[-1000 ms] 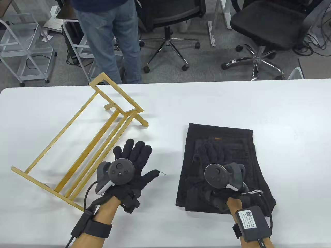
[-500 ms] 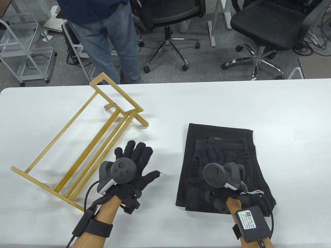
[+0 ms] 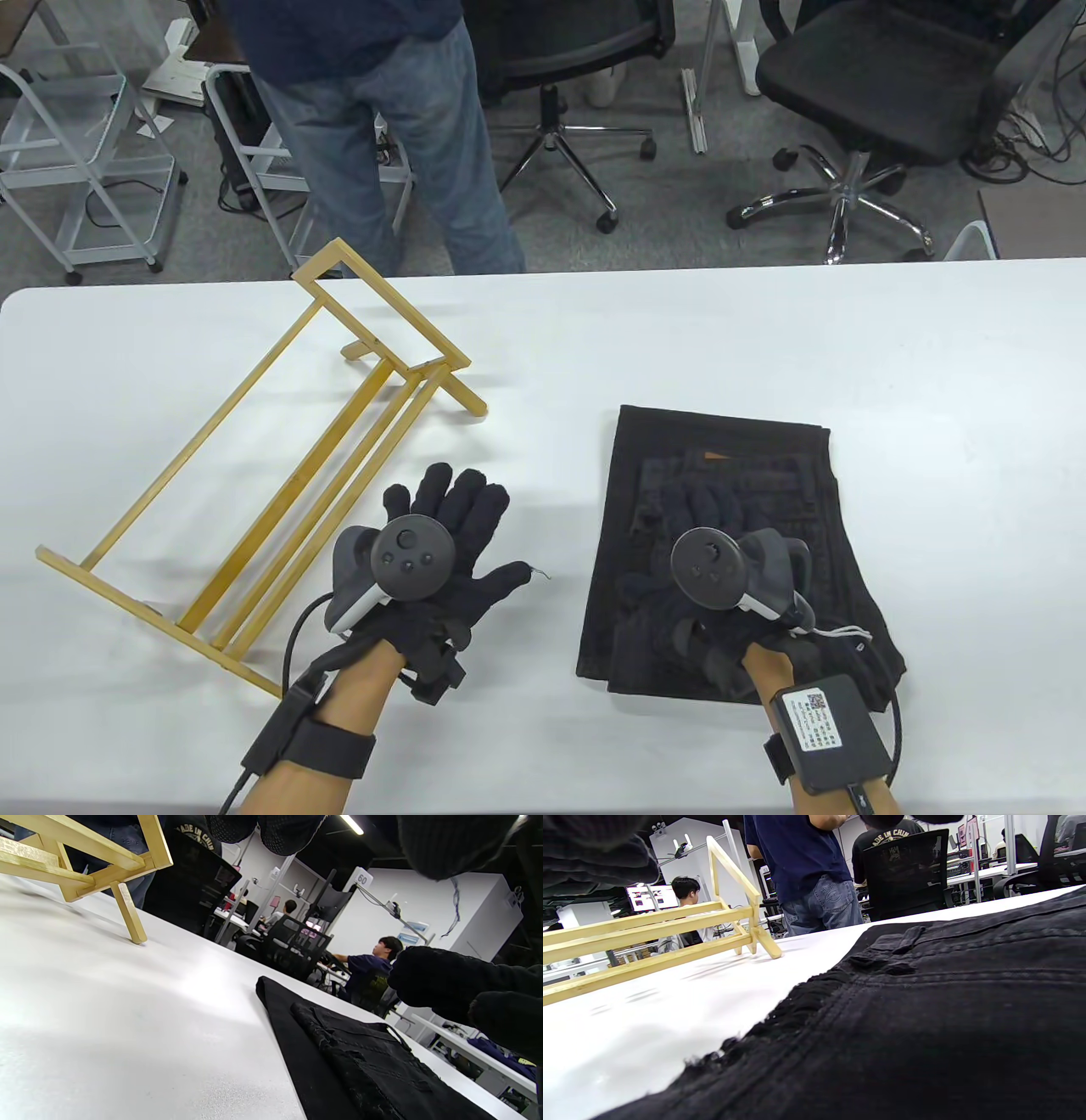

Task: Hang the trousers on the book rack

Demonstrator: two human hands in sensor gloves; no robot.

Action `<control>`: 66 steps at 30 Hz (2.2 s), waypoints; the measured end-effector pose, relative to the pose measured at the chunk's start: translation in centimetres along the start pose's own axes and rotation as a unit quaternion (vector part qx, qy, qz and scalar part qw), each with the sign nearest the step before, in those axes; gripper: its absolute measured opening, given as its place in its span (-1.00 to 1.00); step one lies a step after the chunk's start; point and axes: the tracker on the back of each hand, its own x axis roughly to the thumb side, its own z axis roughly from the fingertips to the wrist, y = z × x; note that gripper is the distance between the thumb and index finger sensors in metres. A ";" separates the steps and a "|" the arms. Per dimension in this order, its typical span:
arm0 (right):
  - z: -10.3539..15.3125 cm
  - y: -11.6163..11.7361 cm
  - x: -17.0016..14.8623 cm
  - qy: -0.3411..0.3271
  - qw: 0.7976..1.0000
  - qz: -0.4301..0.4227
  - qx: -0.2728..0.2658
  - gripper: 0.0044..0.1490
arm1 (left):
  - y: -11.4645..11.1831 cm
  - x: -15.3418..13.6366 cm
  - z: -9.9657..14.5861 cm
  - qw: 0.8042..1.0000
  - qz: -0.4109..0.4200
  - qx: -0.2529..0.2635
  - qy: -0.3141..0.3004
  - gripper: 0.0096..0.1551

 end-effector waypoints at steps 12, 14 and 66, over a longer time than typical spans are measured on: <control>-0.3 0.2 -1.2 0.041 0.999 0.011 0.017 0.38 | -0.7 0.5 0.0 1.000 -0.011 -0.010 -0.004 0.09; -0.4 0.2 -1.5 0.049 0.998 0.015 0.020 0.38 | -0.7 0.6 0.1 1.000 -0.010 -0.012 -0.004 0.08; -0.3 2.0 -12.7 0.388 0.916 -0.007 0.107 0.43 | 0.3 -1.4 -0.1 0.999 0.007 -0.034 0.039 0.07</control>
